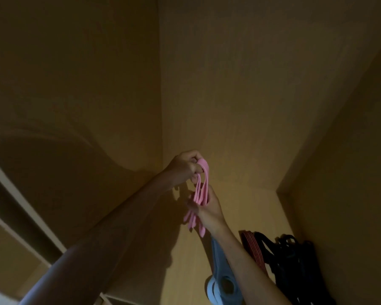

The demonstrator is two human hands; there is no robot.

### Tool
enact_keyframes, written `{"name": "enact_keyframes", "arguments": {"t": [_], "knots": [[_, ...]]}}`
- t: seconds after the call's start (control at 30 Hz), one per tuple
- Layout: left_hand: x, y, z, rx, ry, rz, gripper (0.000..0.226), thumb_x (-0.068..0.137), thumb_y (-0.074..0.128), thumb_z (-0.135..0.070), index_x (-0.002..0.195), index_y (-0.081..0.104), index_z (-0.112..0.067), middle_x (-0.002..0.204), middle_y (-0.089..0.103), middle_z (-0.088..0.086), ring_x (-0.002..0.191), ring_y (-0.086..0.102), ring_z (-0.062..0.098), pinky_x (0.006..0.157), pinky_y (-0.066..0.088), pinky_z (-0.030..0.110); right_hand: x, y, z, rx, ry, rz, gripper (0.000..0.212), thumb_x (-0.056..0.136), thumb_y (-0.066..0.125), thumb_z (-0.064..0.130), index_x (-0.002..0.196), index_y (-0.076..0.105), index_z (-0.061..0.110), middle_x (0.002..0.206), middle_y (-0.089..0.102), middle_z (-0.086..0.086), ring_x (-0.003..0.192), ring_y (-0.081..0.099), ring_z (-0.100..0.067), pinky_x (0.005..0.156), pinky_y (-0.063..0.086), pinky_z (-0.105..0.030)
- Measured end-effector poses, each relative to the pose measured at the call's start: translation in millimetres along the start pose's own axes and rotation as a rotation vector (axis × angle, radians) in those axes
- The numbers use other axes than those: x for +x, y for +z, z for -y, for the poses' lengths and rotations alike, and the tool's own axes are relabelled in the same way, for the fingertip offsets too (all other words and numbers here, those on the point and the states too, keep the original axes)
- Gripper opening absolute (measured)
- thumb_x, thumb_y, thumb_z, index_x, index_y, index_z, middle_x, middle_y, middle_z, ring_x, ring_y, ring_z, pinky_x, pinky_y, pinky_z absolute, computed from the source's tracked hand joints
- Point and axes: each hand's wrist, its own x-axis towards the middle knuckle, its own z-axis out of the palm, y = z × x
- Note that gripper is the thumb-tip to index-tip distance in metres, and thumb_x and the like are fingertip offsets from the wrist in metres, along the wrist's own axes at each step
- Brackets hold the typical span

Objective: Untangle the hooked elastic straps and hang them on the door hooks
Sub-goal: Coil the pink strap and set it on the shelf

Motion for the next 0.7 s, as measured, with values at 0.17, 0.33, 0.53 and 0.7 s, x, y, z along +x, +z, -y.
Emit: {"name": "enact_keyframes", "arguments": {"t": [0.17,0.33,0.53,0.7], "knots": [[-3,-5,43,0.134,-0.157,-0.137,0.02,0.071,0.053,-0.014,0.088,0.062,-0.018,0.07,0.062,0.005,0.055,0.057,0.017,0.051,0.044,0.022,-9,16,-31,-0.356,0.093,-0.108,0.024,0.08,0.063,0.034,0.101,0.052,0.03,0.092,0.065,-0.004,0.083,0.066,-0.022,0.075,0.057,-0.046],[-13,-7,95,0.07,-0.298,-0.223,0.022,0.083,0.052,-0.003,0.102,0.06,-0.011,0.086,0.06,0.011,0.074,0.056,0.021,0.061,0.045,0.027,-14,41,-50,-0.601,0.175,-0.164,0.036,0.087,0.055,0.04,0.109,0.051,0.012,0.103,0.063,-0.008,0.091,0.062,-0.026,0.067,0.042,-0.031],[-35,-11,120,0.426,-0.302,-0.325,0.032,0.089,0.049,-0.011,0.12,0.052,-0.002,0.12,0.058,0.021,0.109,0.055,0.034,0.087,0.044,0.038,-16,79,-71,-0.784,0.308,-0.087,0.05,0.091,0.046,0.048,0.123,0.043,0.01,0.123,0.048,-0.011,0.113,0.05,-0.03,0.092,0.045,-0.041],[-58,-7,143,0.576,-0.289,-0.15,0.03,0.096,0.046,-0.017,0.12,0.053,-0.001,0.122,0.057,0.021,0.112,0.054,0.031,0.091,0.04,0.034,-24,77,-88,-1.032,0.293,0.043,0.062,0.088,0.045,0.055,0.129,0.039,0.01,0.129,0.042,-0.012,0.12,0.039,-0.031,0.1,0.037,-0.042]]}}
